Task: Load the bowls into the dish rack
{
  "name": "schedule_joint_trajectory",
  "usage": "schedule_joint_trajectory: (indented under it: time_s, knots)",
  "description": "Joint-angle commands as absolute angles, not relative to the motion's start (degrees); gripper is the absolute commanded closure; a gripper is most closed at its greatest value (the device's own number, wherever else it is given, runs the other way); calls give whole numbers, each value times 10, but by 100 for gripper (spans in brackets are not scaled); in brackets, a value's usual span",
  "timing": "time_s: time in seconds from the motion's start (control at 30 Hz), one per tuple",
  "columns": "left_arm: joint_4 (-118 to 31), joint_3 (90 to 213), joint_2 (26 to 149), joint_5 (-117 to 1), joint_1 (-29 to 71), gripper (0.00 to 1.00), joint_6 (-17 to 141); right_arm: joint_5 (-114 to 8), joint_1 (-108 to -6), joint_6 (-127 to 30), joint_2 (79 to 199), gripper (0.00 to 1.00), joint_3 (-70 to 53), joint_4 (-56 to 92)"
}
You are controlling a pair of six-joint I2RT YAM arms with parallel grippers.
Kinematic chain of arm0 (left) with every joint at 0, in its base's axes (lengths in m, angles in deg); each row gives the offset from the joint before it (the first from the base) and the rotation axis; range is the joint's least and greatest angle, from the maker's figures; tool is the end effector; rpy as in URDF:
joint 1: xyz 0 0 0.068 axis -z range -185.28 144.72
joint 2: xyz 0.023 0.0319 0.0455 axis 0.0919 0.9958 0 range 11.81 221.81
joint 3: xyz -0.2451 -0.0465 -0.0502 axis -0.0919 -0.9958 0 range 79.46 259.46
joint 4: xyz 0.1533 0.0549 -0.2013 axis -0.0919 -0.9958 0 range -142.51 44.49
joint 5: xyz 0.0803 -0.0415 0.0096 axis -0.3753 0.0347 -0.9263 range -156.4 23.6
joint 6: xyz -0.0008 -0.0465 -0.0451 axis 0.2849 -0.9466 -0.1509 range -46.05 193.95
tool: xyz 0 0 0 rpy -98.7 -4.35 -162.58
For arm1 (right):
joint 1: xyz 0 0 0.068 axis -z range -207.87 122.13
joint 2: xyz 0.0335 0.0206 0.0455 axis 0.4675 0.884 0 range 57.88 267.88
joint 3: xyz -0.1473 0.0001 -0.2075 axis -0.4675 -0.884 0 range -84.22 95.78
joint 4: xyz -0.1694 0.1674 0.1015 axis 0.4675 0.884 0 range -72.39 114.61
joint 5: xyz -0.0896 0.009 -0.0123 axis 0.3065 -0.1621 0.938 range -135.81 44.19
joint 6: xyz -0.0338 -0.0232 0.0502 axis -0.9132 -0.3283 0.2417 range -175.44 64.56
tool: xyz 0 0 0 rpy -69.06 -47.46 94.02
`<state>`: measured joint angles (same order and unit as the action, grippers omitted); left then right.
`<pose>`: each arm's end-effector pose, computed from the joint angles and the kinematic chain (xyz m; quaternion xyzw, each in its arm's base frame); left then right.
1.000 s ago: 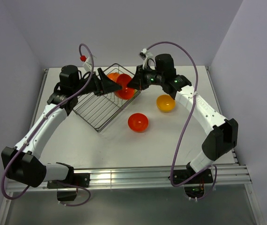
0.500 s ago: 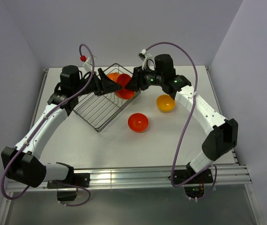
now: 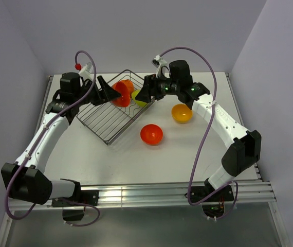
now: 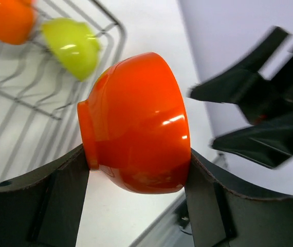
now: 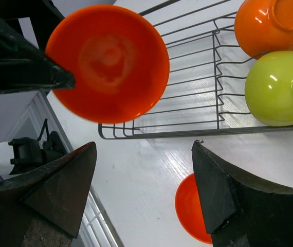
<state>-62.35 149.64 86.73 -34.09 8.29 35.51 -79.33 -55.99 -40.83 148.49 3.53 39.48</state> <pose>0.2961 -0.0994 0.3469 -0.0183 0.8094 -0.4436 0.3845 0.3159 0.2004 0.3577 -0.2493 0.7825 0.4143 0.3924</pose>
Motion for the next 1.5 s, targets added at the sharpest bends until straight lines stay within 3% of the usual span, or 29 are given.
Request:
schedule_joint_trajectory:
  time_s: [0.0, 0.33, 1.47]
  knots:
    - [-670, 1534, 866, -427, 77, 100, 427, -781, -559, -423, 1460, 18, 53, 399]
    - [-747, 1545, 898, -630, 77, 100, 557, -768, -534, -437, 1449, 14, 45, 426]
    - [-873, 1618, 1099, -976, 187, 100, 641, -791, -495, -441, 1426, 13, -5, 415]
